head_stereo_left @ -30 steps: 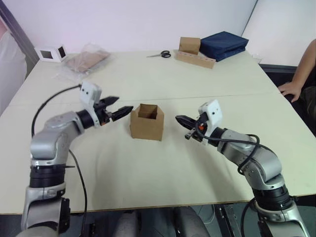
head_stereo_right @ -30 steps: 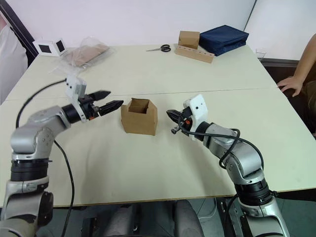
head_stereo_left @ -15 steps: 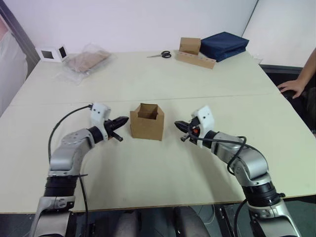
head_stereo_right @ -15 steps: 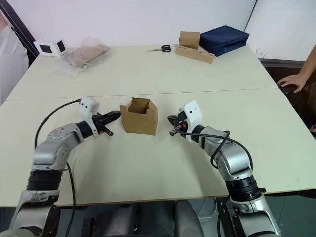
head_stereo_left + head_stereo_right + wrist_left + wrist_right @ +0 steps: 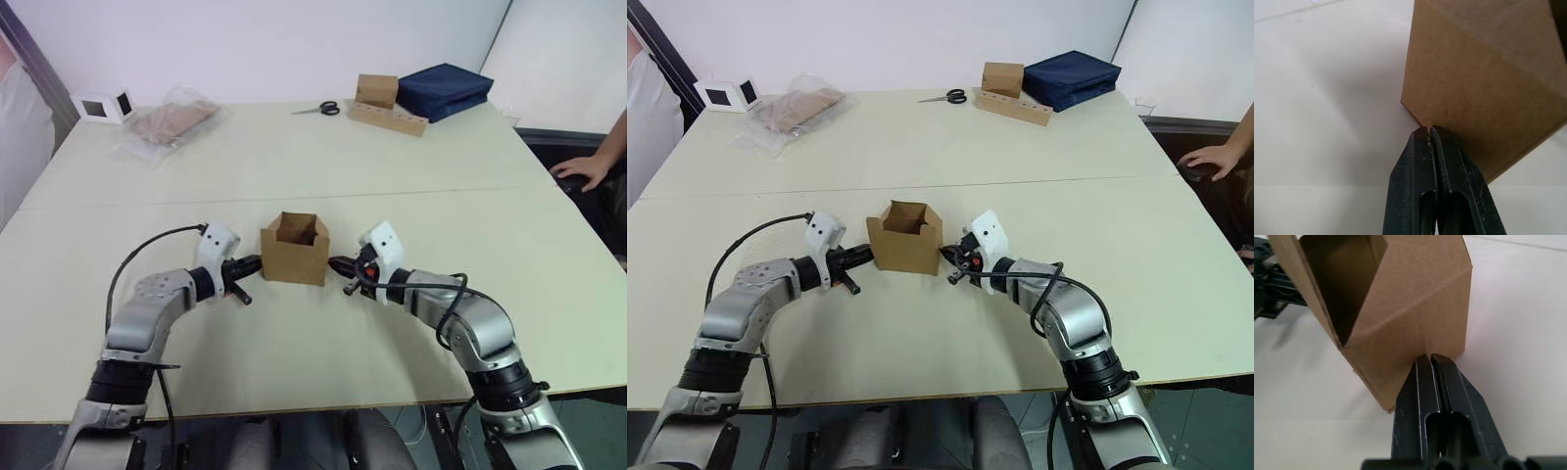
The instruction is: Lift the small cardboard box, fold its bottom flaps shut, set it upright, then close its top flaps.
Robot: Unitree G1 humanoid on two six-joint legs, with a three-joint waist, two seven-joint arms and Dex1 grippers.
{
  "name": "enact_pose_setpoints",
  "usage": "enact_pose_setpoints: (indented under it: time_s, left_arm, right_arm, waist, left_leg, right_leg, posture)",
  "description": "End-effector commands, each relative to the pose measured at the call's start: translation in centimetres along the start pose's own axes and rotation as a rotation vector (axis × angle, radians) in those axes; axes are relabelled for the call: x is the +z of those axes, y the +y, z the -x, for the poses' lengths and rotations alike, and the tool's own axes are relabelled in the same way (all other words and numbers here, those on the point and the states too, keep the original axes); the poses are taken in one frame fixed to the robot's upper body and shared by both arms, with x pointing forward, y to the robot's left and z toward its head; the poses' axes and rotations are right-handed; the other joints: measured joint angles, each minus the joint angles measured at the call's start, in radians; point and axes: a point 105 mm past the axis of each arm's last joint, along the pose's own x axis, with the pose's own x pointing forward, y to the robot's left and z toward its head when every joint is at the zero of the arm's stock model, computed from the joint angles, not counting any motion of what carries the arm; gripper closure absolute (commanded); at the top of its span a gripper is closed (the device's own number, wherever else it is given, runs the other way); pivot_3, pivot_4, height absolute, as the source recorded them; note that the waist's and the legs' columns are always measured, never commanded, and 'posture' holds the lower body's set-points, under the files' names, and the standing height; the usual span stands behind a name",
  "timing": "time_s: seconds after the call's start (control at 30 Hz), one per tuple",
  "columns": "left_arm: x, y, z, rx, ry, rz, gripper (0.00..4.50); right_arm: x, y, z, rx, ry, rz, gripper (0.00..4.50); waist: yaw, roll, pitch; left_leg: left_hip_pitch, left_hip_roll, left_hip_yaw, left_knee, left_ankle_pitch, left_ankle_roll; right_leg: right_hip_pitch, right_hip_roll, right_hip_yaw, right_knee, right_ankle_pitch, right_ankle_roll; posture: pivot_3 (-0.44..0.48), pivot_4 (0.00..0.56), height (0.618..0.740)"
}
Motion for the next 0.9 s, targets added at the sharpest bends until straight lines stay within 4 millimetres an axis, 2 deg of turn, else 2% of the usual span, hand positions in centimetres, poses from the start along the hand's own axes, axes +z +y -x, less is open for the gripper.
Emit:
enact_pose_setpoints:
  time_s: [0.03, 0.23, 0.43, 0.57, 0.77, 0.9]
  left_arm:
    - [1.1, -2.1, 0.2, -0.097, -0.016, -0.029, 4.48]
    - [0.8, -4.3, 1.4, -0.188, 0.028, -0.017, 4.48]
    - [0.3, -5.2, 2.1, -0.207, 0.058, -0.012, 4.48]
    - [-0.4, -5.0, 2.3, -0.187, 0.091, -0.025, 4.48]
    - [-1.3, -3.7, 3.3, -0.143, 0.133, -0.055, 4.48]
    - [-0.9, -2.5, 5.0, -0.11, 0.118, -0.051, 4.48]
  right_arm:
    - [1.7, 2.0, 0.6, 0.098, -0.047, 0.01, 4.5]
    - [1.5, 2.5, 1.8, 0.114, -0.023, 0.018, 4.5]
    - [0.5, 2.4, 2.6, 0.101, 0.018, 0.016, 4.5]
    - [-0.5, 2.3, 2.8, 0.093, 0.062, 0.047, 4.5]
    - [-1.0, 0.6, 3.3, 0.031, 0.101, 0.137, 4.5]
    - [-0.1, -1.0, 4.2, -0.015, 0.07, 0.171, 4.5]
  waist:
    - [0.0, 0.0, 0.0]
    - [0.001, 0.0, 0.0]
    - [0.001, 0.0, 0.0]
    - [0.001, 0.0, 0.0]
    - [0.0, 0.0, 0.0]
    - [0.001, 0.0, 0.0]
  left_leg:
    - [0.0, 0.0, 0.0, 0.0, 0.0, 0.0]
    - [0.0, 0.0, 0.0, 0.0, 0.0, 0.0]
    - [0.0, 0.0, 0.0, 0.0, 0.0, 0.0]
    - [0.0, 0.0, 0.0, 0.0, 0.0, 0.0]
    - [0.0, 0.0, 0.0, 0.0, 0.0, 0.0]
    - [0.0, 0.0, 0.0, 0.0, 0.0, 0.0]
  right_leg:
    - [0.0, 0.0, 0.0, 0.0, 0.0, 0.0]
    - [0.0, 0.0, 0.0, 0.0, 0.0, 0.0]
    - [0.0, 0.0, 0.0, 0.0, 0.0, 0.0]
    - [0.0, 0.0, 0.0, 0.0, 0.0, 0.0]
    - [0.0, 0.0, 0.0, 0.0, 0.0, 0.0]
    - [0.0, 0.0, 0.0, 0.0, 0.0, 0.0]
  posture:
    - [0.0, 0.15, 0.74]
    - [0.0, 0.15, 0.74]
    - [0.0, 0.15, 0.74]
    - [0.0, 0.15, 0.74]
    - [0.0, 0.15, 0.74]
    - [0.0, 0.15, 0.74]
